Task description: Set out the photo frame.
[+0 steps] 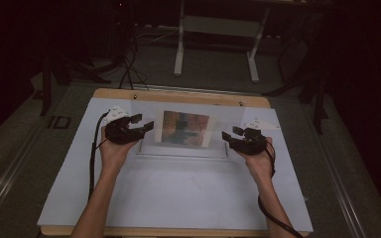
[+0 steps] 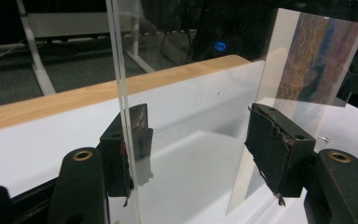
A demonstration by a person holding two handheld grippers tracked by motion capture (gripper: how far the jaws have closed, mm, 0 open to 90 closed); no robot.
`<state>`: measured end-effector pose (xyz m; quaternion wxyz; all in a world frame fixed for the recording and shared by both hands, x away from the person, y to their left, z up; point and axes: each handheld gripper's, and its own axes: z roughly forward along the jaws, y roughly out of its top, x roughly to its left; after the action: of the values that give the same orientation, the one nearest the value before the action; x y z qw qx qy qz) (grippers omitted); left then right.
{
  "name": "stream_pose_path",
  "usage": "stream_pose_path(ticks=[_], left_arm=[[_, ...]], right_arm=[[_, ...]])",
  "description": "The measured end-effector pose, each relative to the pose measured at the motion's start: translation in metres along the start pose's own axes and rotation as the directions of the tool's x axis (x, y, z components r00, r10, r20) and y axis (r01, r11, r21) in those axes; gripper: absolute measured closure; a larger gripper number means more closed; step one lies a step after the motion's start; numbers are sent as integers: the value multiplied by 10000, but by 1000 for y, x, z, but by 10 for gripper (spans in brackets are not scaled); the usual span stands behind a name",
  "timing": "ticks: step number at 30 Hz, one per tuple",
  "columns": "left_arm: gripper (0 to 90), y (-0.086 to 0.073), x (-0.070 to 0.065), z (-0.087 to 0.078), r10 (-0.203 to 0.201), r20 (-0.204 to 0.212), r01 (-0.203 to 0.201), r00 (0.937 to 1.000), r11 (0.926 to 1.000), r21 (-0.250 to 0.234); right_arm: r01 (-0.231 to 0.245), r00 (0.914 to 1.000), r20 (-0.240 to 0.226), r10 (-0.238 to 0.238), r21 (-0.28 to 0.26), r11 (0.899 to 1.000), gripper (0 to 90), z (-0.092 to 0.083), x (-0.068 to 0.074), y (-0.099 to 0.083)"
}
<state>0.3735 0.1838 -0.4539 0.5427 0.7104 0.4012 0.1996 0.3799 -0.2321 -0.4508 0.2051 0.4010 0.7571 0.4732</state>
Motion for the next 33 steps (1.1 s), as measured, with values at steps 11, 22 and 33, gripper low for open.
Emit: stream_pose_path(ticks=[11, 22, 33], left_arm=[[386, -12, -6, -5, -1, -23, 1, 10000, 10000, 13], [386, -12, -8, -11, -85, 22, 84, 10000, 9998, 154], [384, -19, -9, -13, -139, 112, 140, 9998, 9998, -116]], right_arm=[[45, 10000, -46, -44, 251, 9997, 456, -3, 4, -10], [101, 9999, -85, -98, 322, 9994, 456, -7, 10, -10], [122, 9994, -338, -114, 210, 9997, 467, -8, 8, -15]])
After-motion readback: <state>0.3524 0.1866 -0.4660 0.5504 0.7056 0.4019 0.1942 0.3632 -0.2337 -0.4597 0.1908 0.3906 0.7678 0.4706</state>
